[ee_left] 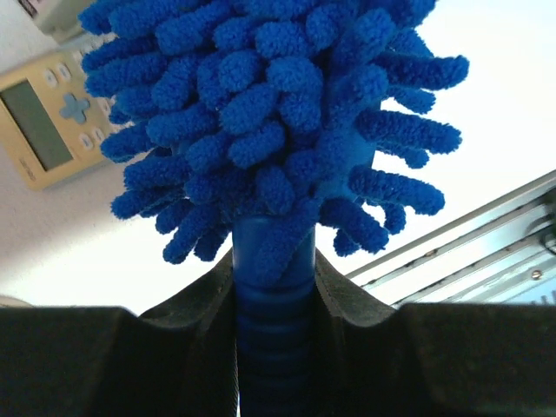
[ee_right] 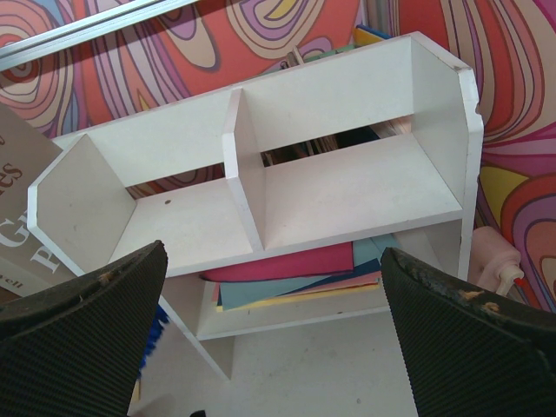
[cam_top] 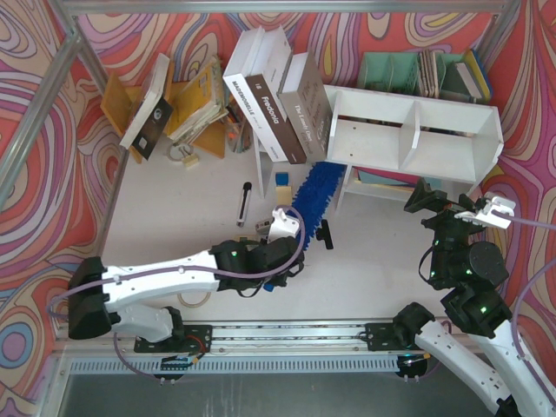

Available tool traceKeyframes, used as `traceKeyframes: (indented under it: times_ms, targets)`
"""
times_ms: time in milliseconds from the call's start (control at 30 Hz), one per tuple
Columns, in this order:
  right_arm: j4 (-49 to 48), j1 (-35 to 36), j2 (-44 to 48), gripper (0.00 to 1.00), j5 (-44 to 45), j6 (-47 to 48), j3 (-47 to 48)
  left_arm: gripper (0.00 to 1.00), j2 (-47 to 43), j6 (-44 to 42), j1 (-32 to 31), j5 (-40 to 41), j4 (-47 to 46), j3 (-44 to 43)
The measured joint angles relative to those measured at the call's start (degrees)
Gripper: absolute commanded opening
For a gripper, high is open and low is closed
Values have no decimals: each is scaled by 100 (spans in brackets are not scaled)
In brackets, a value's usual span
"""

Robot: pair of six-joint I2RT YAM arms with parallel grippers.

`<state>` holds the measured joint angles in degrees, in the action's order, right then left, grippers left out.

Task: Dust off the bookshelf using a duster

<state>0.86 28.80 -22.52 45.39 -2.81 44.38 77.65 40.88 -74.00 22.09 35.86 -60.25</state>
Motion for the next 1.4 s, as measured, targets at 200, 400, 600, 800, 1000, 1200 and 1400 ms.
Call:
traceKeyframes:
  times_ms: [200, 400, 600, 800, 1000, 1200, 1400]
  targets:
    - [0, 0, 0, 99, 0, 0, 0, 0, -94, -63, 2, 94, -219, -28]
    - [2, 0, 0, 99, 0, 0, 0, 0, 726, 28, 9, -7, -505, 260]
    - [0, 0, 0, 99, 0, 0, 0, 0, 1104, 70, 7, -251, -461, 409]
    - [2, 0, 0, 99, 0, 0, 0, 0, 730, 39, 9, -140, -155, 146]
    - [-2, 0, 2, 99, 2, 4, 0, 0, 87, -66, 7, 44, 334, -332]
    - [-13, 0, 0, 99, 2, 28, 0, 0, -260, -127, -111, 138, 866, -407]
    - [-15, 0, -92, 99, 20, 22, 2, 0, -704, -151, -452, 120, 1878, -551]
